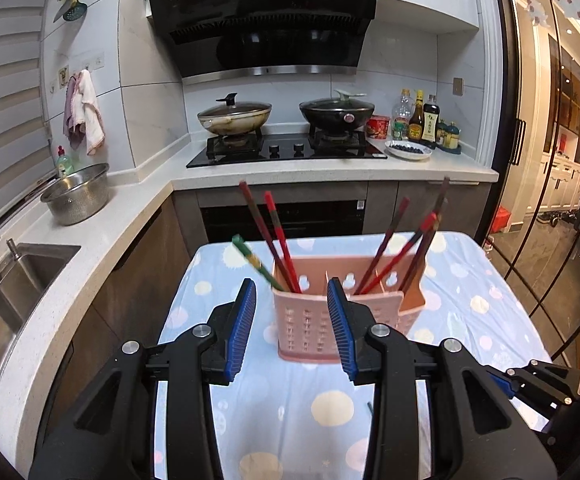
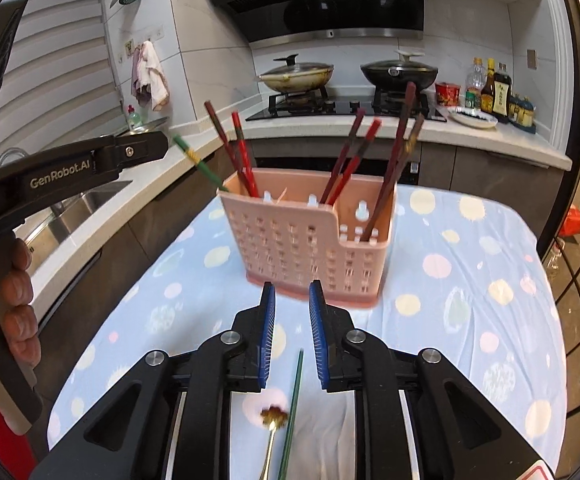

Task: Organize utensils
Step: 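Withdraw both open tools toward the gold spoon and green chopstick, then close the right tool on the green chopstick's end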

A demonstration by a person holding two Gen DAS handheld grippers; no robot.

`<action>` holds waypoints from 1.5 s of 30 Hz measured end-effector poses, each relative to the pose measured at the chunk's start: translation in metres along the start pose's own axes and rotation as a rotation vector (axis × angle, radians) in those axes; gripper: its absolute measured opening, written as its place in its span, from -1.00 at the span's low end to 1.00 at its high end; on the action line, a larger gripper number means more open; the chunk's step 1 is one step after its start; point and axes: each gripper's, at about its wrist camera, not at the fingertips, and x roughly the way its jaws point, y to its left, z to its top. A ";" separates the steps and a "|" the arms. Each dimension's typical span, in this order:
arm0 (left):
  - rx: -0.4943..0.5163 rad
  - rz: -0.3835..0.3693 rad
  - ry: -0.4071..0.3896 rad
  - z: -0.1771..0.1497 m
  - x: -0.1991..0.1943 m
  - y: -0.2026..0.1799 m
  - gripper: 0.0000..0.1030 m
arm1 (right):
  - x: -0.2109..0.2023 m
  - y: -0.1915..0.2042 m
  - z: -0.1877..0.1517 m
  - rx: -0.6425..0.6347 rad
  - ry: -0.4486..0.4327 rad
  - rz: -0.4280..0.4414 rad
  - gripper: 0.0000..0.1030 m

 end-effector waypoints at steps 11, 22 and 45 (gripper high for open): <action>-0.022 -0.017 0.147 -0.077 0.000 -0.004 -0.29 | -0.009 -0.004 -0.080 0.039 0.130 -0.002 -0.66; -0.037 -0.026 0.280 -0.141 0.001 -0.010 -0.29 | -0.013 -0.009 -0.139 0.101 0.219 0.004 -0.66; -0.033 -0.027 0.404 -0.190 0.015 -0.017 -0.29 | 0.001 0.001 -0.163 0.064 0.270 -0.001 -0.65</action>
